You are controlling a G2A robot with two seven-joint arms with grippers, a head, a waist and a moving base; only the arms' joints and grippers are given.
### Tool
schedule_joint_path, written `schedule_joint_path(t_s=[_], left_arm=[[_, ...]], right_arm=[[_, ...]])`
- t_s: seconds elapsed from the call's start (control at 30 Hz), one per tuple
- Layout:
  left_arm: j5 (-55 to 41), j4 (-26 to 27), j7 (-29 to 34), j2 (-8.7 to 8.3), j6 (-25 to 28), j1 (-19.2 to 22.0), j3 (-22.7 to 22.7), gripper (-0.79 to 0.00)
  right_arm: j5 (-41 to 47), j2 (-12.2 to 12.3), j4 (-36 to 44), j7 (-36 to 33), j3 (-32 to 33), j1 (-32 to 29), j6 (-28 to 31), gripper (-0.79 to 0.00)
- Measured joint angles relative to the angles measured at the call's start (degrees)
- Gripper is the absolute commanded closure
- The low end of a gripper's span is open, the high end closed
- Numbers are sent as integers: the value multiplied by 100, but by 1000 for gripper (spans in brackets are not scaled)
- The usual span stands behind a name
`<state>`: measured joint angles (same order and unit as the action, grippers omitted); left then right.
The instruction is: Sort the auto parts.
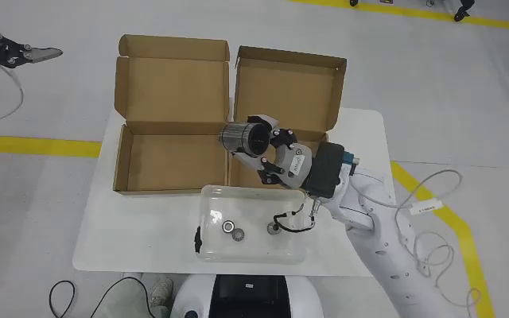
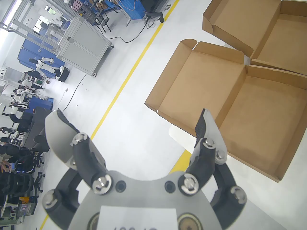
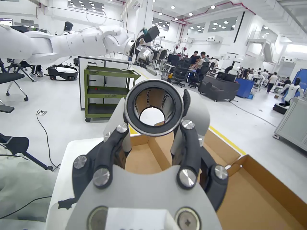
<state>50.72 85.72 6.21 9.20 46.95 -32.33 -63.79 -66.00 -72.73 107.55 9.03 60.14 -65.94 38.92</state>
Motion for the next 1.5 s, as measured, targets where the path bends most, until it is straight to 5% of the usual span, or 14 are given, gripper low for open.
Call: schedule_joint_path(t_s=[0.27, 0.73, 1.2, 1.5], left_arm=[[0, 0, 0, 0, 0, 0, 0, -785], [0, 0, 0, 0, 0, 0, 0, -785], [0, 0, 0, 0, 0, 0, 0, -785], [0, 0, 0, 0, 0, 0, 0, -785]], right_arm=[[-688, 15, -206, -672, -306, -193, -151, 0], [-1358, 1, -594, -1915, -545, -591, -1351, 0], [-636, -220, -1882, -3118, -858, 676, -1279, 0], [-503, -435, -2897, -3074, -1310, 1186, -1565, 0]])
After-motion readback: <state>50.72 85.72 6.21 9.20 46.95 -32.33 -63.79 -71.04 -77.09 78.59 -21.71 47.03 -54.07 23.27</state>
